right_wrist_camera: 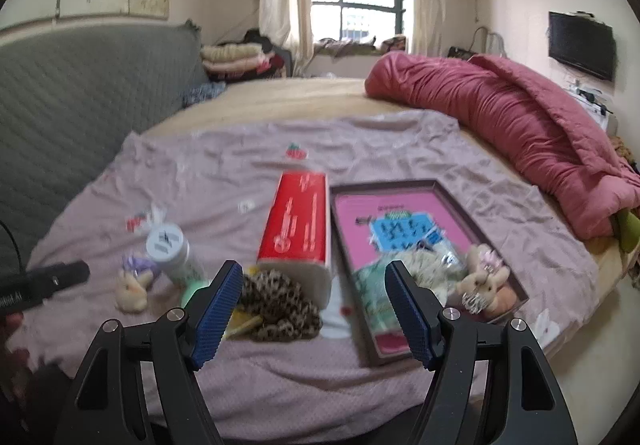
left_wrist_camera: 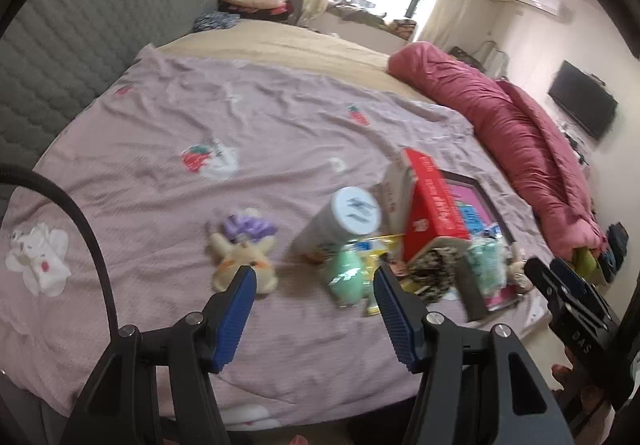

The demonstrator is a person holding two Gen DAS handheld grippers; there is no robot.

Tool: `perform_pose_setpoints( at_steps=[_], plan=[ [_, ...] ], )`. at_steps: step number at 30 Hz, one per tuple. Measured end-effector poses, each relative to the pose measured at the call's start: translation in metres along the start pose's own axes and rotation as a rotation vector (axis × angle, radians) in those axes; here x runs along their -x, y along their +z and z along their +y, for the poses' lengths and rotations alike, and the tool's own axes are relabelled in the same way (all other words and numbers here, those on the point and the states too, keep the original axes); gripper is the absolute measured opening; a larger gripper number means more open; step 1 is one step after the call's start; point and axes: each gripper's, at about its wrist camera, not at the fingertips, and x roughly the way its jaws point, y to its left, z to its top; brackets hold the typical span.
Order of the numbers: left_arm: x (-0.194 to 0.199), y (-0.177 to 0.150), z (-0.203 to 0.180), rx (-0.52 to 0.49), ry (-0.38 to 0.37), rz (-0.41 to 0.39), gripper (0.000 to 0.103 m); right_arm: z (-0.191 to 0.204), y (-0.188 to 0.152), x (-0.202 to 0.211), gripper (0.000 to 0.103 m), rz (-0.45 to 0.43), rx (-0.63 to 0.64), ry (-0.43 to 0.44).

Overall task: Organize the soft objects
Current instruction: 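Move both grippers back to the pile of soft items, then grasp the cream plush bunny with the left gripper while the right grasps the leopard-print scrunchie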

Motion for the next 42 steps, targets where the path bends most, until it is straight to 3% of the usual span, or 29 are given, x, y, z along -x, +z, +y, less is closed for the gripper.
perform_pose_setpoints(
  at_steps=[13,26,36,37,41,42],
  plan=[
    [-0.050,-0.027,0.037,0.049,0.035,0.060,0.061,0.020,-0.024,-0.062,0.075,0.114,0.044,0.060],
    [-0.073,-0.029,0.046,0.053,0.036,0.050,0.061,0.031,-0.029,-0.117,0.075,0.151,0.042,0.037],
    [-0.096,-0.025,0.065,0.114,0.039,0.062,0.061,0.026,-0.033,-0.133,0.075,0.145,0.022,0.014],
    [-0.098,-0.025,0.066,0.119,0.037,0.063,0.061,0.025,-0.033,-0.133,0.072,0.139,0.020,0.016],
    [-0.107,-0.023,0.069,0.131,0.035,0.061,0.061,0.022,-0.032,-0.133,0.039,0.133,0.020,0.035],
    [-0.109,-0.022,0.070,0.133,0.036,0.058,0.063,0.020,-0.032,-0.134,0.035,0.139,0.012,0.047]
  ],
)
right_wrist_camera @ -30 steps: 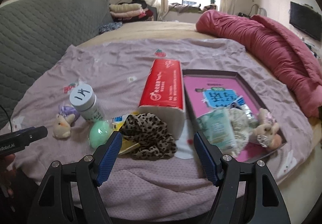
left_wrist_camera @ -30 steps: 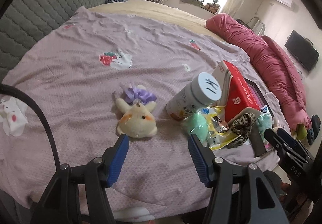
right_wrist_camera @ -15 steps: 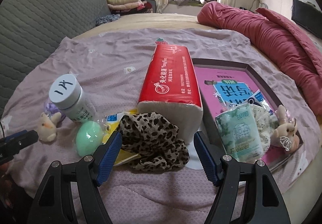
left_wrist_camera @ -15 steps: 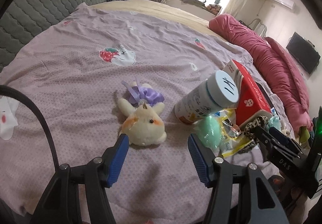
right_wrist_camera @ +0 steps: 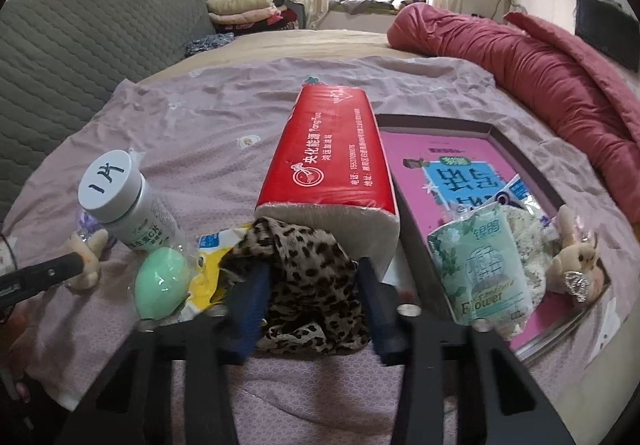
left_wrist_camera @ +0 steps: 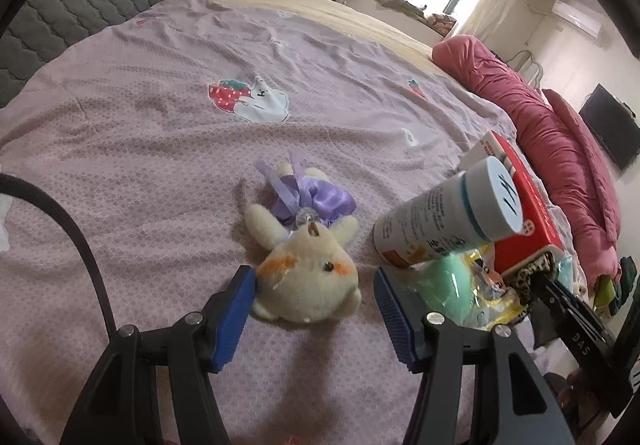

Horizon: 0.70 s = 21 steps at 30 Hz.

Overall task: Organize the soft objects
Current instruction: 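Grasp the cream plush bunny with the left gripper while the right grasps the leopard-print scrunchie, then carry the plush bunny and leopard-print scrunchie over the pink book tray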

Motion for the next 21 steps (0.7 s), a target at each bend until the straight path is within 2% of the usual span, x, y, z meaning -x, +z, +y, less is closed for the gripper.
perform_pose_setpoints(
  at_steps=[2,7,10,12,14,15,21],
  plan=[
    [-0.003,0.002,0.001,0.009,-0.005,-0.004,0.064,-0.004,0.000,-0.002,0.024,0.017,-0.009,0.018],
    [-0.015,0.009,0.009,0.033,0.001,0.004,0.064,-0.011,0.002,0.007,0.015,-0.010,-0.006,0.039],
    [-0.024,0.012,0.011,0.034,0.010,0.006,0.064,-0.011,0.002,0.017,0.013,-0.035,0.022,0.036],
    [-0.028,0.014,0.007,0.005,0.043,-0.002,0.063,-0.012,0.002,0.021,0.012,-0.046,0.028,0.040],
    [-0.033,0.014,0.001,-0.032,0.081,-0.008,0.055,-0.016,0.002,0.025,0.012,-0.055,0.020,0.043],
    [-0.035,0.014,-0.001,-0.045,0.080,-0.008,0.048,-0.018,0.003,0.027,0.012,-0.059,0.018,0.042],
    [-0.035,0.014,-0.003,-0.046,0.041,0.008,0.043,-0.027,0.005,0.042,0.012,-0.092,0.008,0.033]
  ],
)
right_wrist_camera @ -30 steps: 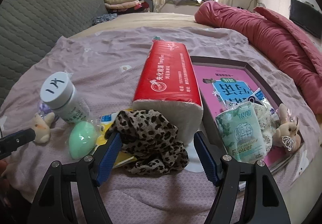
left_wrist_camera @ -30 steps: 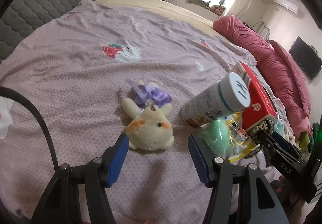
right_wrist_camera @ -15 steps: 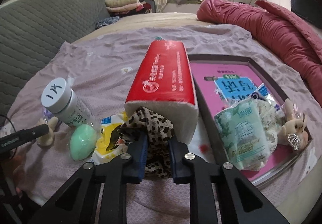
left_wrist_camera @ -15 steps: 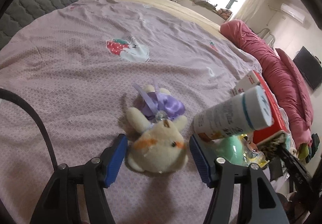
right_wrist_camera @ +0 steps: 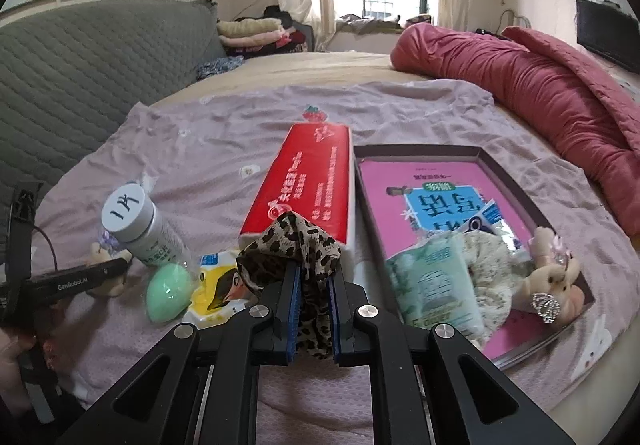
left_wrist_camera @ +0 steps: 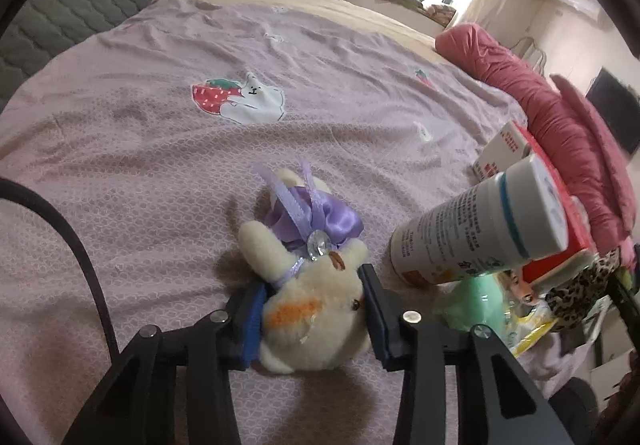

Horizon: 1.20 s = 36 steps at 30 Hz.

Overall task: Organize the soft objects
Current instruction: 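Carry the plush bunny and leopard-print scrunchie over the pink book tray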

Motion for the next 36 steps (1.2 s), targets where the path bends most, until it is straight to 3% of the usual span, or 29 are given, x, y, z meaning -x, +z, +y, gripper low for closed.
perform_pose_setpoints(
  at_steps=[11,22,36],
  plan=[
    [0.054,0.001,-0.013,-0.007,-0.065,-0.115,0.043,-0.001,0.005,0.021,0.012,-0.052,0.011,0.009],
    [0.107,0.020,-0.065,-0.072,-0.100,-0.228,0.043,-0.023,0.009,0.049,0.012,-0.133,-0.049,0.012],
    [0.110,0.023,-0.178,-0.267,-0.151,-0.212,0.043,-0.072,0.016,0.071,0.012,-0.223,-0.195,-0.026]
  ],
)
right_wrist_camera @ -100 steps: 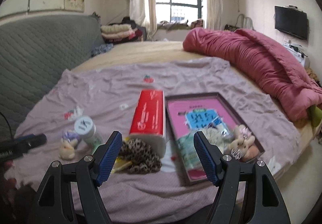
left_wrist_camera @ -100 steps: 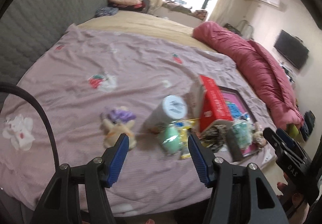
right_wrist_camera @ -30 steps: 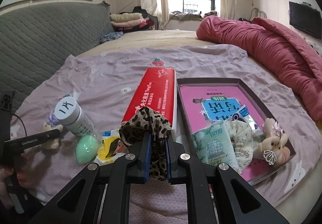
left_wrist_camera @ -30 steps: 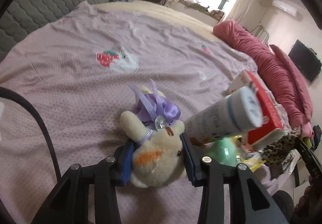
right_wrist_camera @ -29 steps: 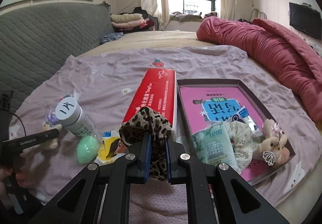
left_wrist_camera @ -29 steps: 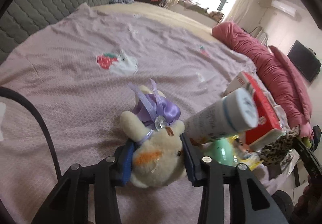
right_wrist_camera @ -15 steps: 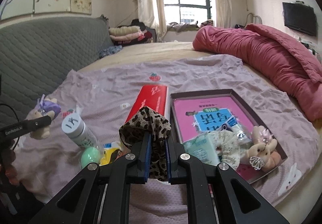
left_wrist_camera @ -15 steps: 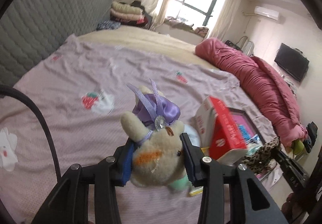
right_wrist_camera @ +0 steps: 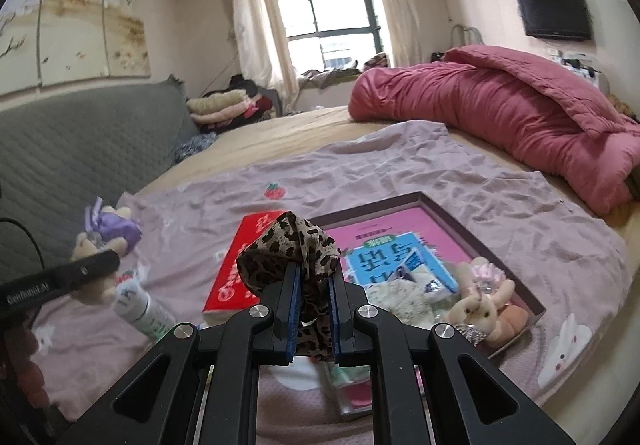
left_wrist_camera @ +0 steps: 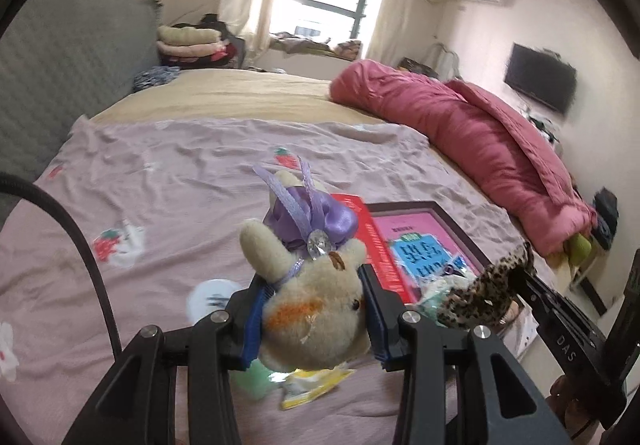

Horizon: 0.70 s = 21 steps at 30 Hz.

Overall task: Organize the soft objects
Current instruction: 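Carry the plush bunny and leopard-print scrunchie over the pink book tray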

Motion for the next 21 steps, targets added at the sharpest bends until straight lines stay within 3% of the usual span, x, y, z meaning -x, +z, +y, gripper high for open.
perform_pose_setpoints(
  at_steps=[21],
  plan=[
    [-0.046,-0.004,-0.118,-0.184,-0.116,0.081,0.043,-0.107,0.012,0.014,0.012,-0.093,-0.257,-0.136]
  ],
)
